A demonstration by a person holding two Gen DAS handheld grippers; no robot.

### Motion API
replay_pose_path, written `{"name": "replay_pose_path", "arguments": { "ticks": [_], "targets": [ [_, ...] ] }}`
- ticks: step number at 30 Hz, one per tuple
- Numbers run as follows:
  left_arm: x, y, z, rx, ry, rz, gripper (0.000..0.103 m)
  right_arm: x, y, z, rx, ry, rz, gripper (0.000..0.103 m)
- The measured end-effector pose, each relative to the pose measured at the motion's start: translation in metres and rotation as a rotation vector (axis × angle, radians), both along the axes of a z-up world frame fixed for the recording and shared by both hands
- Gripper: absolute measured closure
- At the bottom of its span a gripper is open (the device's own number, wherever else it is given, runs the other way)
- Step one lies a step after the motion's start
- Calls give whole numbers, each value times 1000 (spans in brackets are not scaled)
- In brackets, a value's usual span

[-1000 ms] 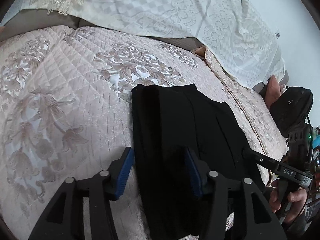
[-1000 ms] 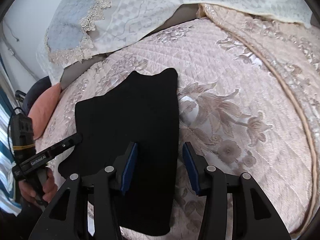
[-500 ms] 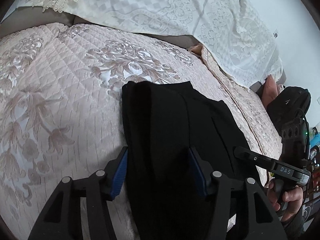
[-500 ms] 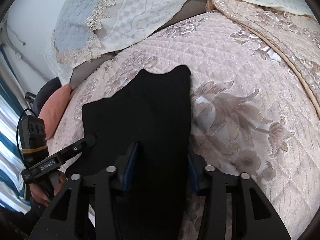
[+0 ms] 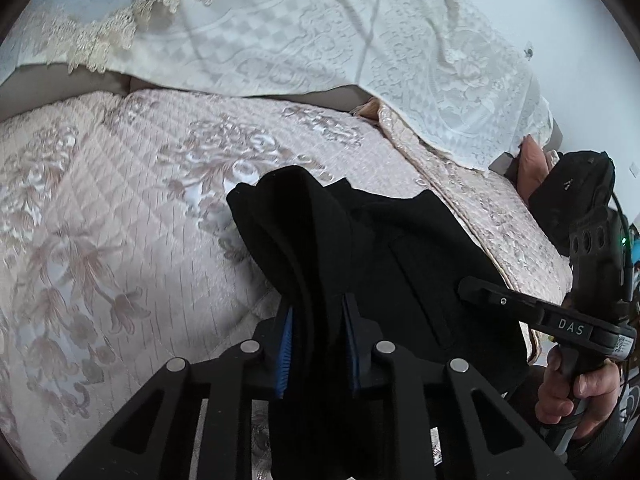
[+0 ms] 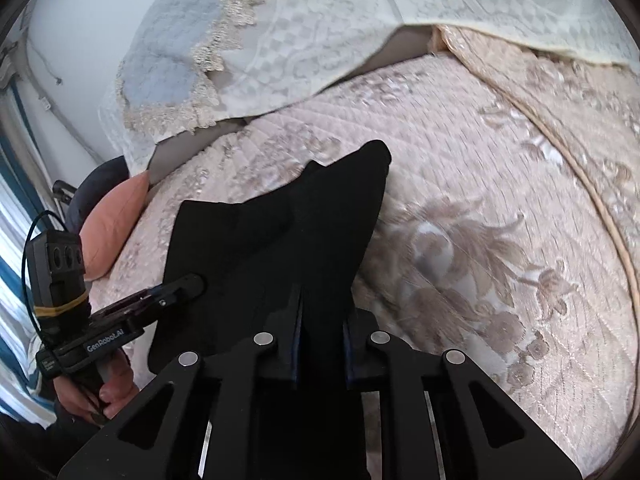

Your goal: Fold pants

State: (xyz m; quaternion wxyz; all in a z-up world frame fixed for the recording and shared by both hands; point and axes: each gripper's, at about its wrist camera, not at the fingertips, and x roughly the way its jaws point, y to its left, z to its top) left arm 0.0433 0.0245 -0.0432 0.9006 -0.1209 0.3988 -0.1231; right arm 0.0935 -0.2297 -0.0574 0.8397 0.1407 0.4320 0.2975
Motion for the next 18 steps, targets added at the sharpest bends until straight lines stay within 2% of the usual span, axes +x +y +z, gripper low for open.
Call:
{"name": "replay_pose_path", "arguments": {
  "ticks": [8,18],
  "targets": [
    [8,19,23,27,-54,18,80,3,25,27,2,-63,49,88],
    [48,73,40,107,-107,88,80,55,89,42,24,-113,120,88]
  ]
}}
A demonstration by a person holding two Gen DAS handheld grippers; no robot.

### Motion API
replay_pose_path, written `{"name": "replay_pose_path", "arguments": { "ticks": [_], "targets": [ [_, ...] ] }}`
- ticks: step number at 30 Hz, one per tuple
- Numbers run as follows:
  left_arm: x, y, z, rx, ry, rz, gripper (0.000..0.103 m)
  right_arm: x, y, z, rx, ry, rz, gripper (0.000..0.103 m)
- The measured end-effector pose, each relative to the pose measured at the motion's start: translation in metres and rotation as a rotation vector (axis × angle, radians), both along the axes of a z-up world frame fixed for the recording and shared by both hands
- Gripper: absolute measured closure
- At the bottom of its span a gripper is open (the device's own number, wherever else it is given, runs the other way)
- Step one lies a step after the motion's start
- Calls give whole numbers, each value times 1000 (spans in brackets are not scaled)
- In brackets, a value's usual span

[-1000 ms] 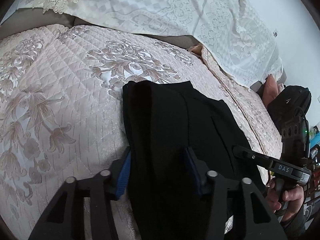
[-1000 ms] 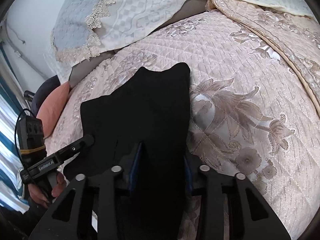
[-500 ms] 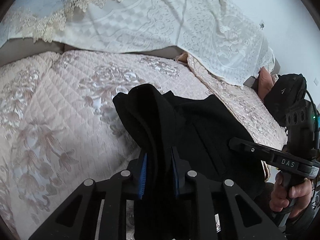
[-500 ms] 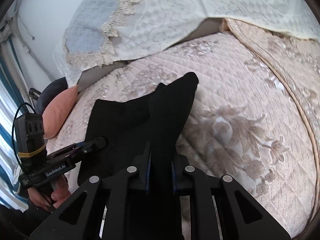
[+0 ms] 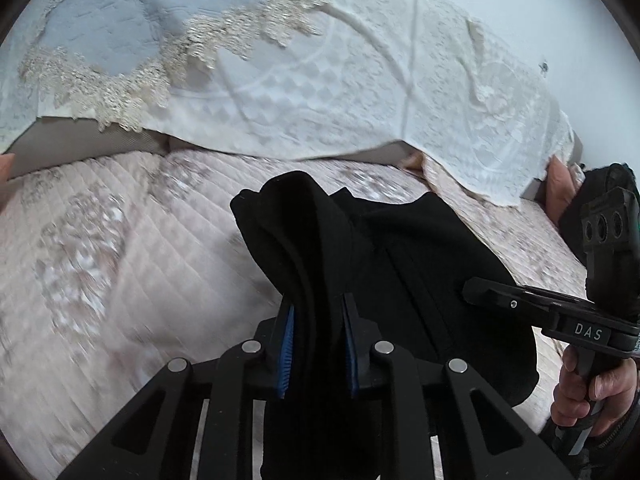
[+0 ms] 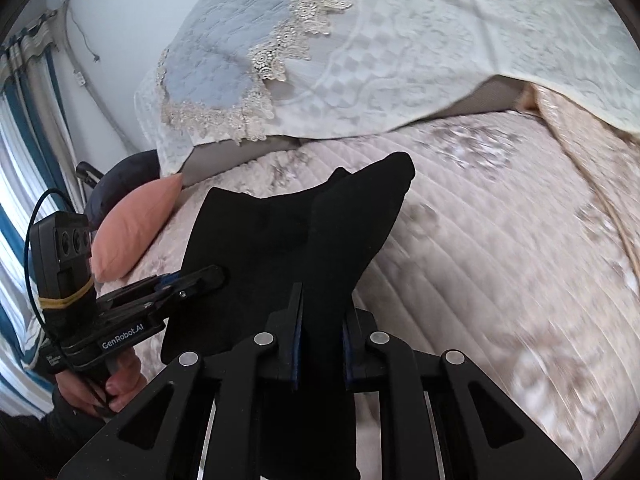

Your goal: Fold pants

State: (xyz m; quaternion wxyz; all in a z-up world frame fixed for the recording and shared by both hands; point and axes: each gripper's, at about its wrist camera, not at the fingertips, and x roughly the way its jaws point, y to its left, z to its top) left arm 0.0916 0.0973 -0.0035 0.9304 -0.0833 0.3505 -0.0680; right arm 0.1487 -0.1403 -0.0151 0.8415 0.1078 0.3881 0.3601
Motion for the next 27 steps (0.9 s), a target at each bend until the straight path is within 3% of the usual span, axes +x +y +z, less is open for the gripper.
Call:
{"name": "replay_pose_path", "arguments": {
  "ticks": [9,17,21,24,27],
  "targets": [
    [51,55,-11,5,9,53,80,58,54,-9,7,18,36,88],
    [81,87,-51,-38,80,81,76,95,72,-46,-2,113,29,87],
    [80,106,-63,-117,108,102,67,107,62,-64,-11,168,-3,68],
    [75,111,-62,-116,121,131,65,104,55,-61,-45,146,-32,67],
    [62,111,-49,-55,101,185,66,88,54,-41,-114,56,-62,67]
  ]
}}
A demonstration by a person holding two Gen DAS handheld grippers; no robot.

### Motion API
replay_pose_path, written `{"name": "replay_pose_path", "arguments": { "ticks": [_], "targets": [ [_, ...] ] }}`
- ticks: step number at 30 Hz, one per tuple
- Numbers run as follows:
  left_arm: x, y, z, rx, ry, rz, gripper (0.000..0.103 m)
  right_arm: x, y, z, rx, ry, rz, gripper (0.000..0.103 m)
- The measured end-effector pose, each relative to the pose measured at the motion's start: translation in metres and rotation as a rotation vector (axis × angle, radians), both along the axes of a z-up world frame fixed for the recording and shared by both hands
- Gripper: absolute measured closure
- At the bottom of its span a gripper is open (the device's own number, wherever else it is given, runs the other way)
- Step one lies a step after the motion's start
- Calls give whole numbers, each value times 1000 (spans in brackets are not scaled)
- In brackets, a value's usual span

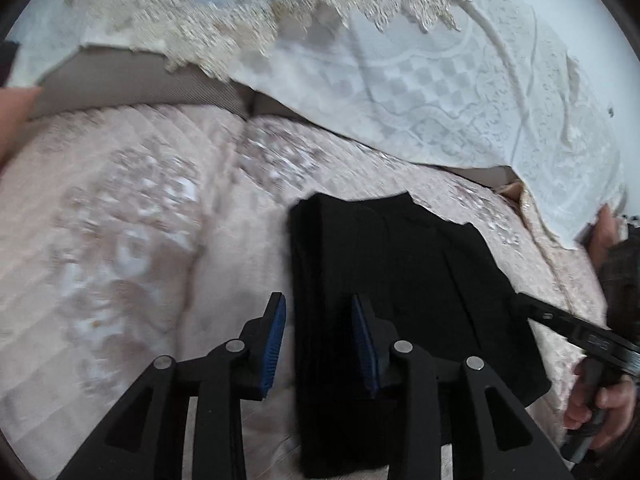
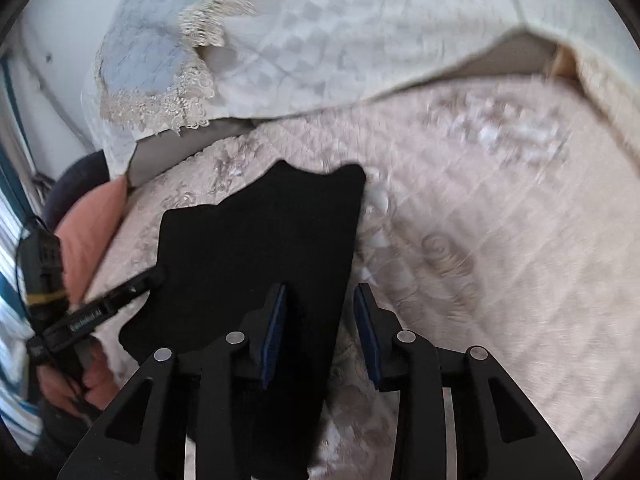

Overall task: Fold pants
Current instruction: 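Release the folded pants and pull both grippers back from the bundle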

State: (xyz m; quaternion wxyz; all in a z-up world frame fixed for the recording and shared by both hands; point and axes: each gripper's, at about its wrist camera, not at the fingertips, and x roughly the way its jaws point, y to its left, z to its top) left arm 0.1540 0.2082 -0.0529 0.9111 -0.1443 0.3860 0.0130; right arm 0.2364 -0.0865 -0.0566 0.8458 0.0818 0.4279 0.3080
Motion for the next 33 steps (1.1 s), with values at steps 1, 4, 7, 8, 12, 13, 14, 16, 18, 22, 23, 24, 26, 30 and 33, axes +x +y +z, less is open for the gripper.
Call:
{"name": "replay_pose_path", "arguments": {
  "ticks": [1,4,7,8,12,13,14,16,18,22,23,24,26,30,33],
  "targets": [
    [-6,-1,6,18,-9,20,66,-9,2,8,-21,-40,6,67],
    [-27,-11,26,49,-57,28,66,-34,11,21,-67,-129,41,67],
    [-43,-33,35,86,-87,-13,66,-54,24,18,-125,-175,73,67],
    [-46,-43,33,103,-84,-32,66,-57,29,14,-138,-177,83,67],
    [-46,-63,10,147,-25,-62,66,-66,42,-7,-224,-178,105,67],
    [-44,-65,3,173,-9,-54,66,-66,43,-10,-239,-186,109,68],
    [-43,-66,0,187,-7,-48,66,-66,42,-10,-238,-186,108,68],
    [-43,-64,0,195,0,-28,66,-64,40,-4,-235,-177,107,68],
    [-46,-60,8,171,0,-14,66,-68,40,3,-241,-186,109,68],
    [-63,-69,26,208,-21,8,66,-86,33,16,-244,-210,102,67],
    [-69,-71,29,208,-22,13,66,-90,33,17,-244,-211,97,66],
    [-74,-73,32,204,-24,16,66,-95,31,19,-239,-210,92,60],
    [-86,-79,37,202,-28,21,66,-104,27,22,-227,-203,83,56],
    [-108,-91,43,196,-28,26,66,-126,18,27,-210,-196,63,56],
    [-123,-101,43,197,-17,21,66,-141,13,28,-211,-193,54,55]
  ]
}}
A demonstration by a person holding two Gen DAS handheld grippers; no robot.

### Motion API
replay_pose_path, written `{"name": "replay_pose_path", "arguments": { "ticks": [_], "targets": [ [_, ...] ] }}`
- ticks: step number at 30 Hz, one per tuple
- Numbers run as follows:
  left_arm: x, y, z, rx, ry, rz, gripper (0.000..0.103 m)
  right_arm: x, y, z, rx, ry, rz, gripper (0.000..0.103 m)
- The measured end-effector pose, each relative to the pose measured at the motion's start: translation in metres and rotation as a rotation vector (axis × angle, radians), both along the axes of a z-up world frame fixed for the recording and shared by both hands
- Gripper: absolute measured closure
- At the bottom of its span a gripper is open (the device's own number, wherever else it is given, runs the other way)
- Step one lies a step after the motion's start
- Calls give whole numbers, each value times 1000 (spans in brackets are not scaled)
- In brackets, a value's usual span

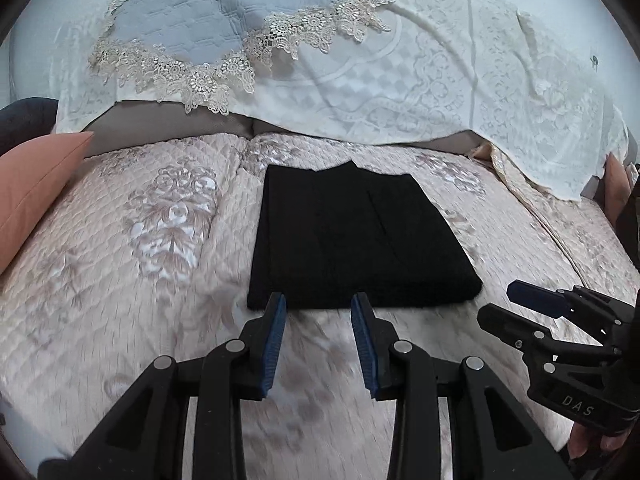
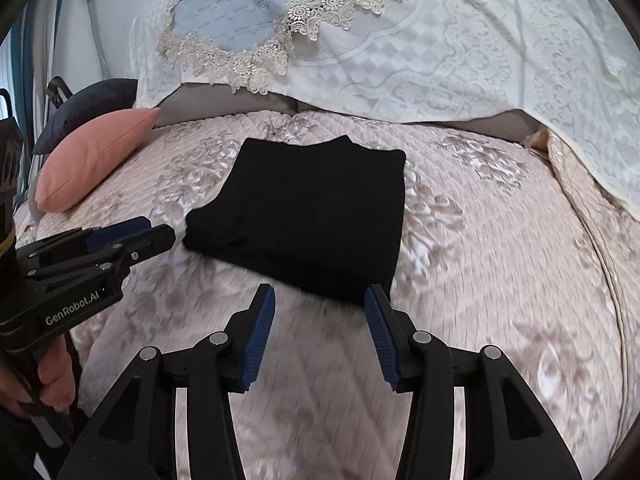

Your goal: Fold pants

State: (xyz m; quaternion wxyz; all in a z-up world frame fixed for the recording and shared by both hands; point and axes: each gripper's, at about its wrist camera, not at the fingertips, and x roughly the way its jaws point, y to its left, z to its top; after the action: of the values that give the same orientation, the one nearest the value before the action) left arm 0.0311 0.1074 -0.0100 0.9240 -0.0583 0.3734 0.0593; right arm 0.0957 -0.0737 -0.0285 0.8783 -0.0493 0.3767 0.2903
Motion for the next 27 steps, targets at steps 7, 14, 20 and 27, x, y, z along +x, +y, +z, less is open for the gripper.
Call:
{"name": "replay_pose_path", "arguments": {
  "ticks": [7,14,20,27],
  "targets": [
    [-21,-16,-7,21,23,-8,66,-27,-4,-9,-27,12,-5,55],
    [-27,-17,-12,9,39,-3,66,-36,-2,-14,-40,19,-2,55],
    [-28,-18,-15,8,48,-1,66,-38,1,-15,-57,11,5,55],
    [-30,-17,-17,12,51,6,66,-39,2,-14,-66,5,7,55]
  ]
}}
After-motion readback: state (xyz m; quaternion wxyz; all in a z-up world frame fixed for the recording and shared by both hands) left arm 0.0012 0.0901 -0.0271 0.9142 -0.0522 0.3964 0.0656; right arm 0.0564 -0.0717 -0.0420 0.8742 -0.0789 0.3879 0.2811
